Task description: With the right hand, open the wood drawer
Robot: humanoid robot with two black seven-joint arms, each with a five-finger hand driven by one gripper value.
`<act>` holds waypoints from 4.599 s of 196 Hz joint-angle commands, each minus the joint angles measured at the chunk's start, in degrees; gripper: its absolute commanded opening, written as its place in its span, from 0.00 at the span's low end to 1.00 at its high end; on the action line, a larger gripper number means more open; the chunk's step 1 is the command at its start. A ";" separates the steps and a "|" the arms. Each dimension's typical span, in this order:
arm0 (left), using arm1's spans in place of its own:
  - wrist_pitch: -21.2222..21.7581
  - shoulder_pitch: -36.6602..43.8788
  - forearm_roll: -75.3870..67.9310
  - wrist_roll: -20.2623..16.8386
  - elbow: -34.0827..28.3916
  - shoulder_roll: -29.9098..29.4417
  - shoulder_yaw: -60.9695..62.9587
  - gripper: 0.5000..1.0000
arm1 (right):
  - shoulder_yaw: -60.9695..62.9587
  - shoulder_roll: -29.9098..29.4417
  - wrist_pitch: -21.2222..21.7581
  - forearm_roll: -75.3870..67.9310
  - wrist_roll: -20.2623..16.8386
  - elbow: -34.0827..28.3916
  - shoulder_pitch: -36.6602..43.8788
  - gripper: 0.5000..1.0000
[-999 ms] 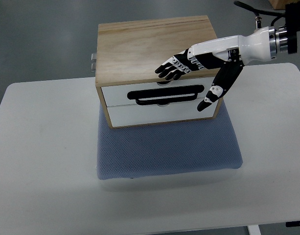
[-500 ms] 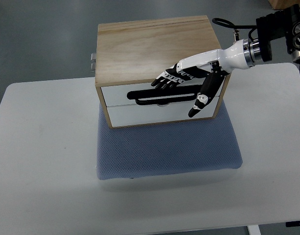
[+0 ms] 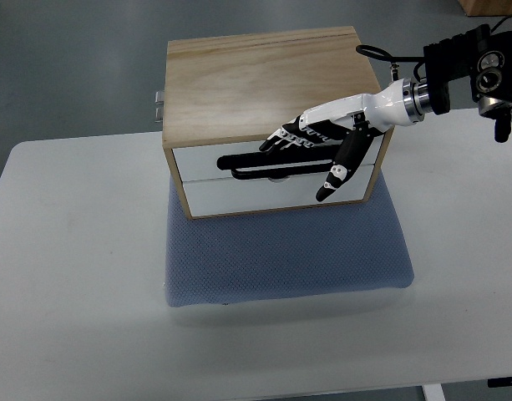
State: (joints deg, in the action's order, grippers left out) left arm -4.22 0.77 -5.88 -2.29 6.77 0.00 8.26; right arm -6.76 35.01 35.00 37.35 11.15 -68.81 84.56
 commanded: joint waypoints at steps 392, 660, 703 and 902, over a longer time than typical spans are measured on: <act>0.00 0.02 0.00 0.01 0.00 0.00 0.00 1.00 | -7.56 9.64 0.00 -1.14 0.01 -16.44 3.68 0.89; 0.00 0.02 0.00 0.01 0.00 0.00 0.00 1.00 | 49.92 -5.48 -1.43 -29.88 -1.22 45.79 -20.58 0.89; 0.00 0.02 0.00 0.01 0.00 0.00 0.00 1.00 | 58.00 -16.11 -7.67 -38.49 -1.66 51.85 -27.17 0.89; 0.00 0.02 0.00 0.01 0.00 0.00 0.00 1.00 | 50.45 -21.39 -13.21 -39.73 -1.75 50.80 -33.41 0.89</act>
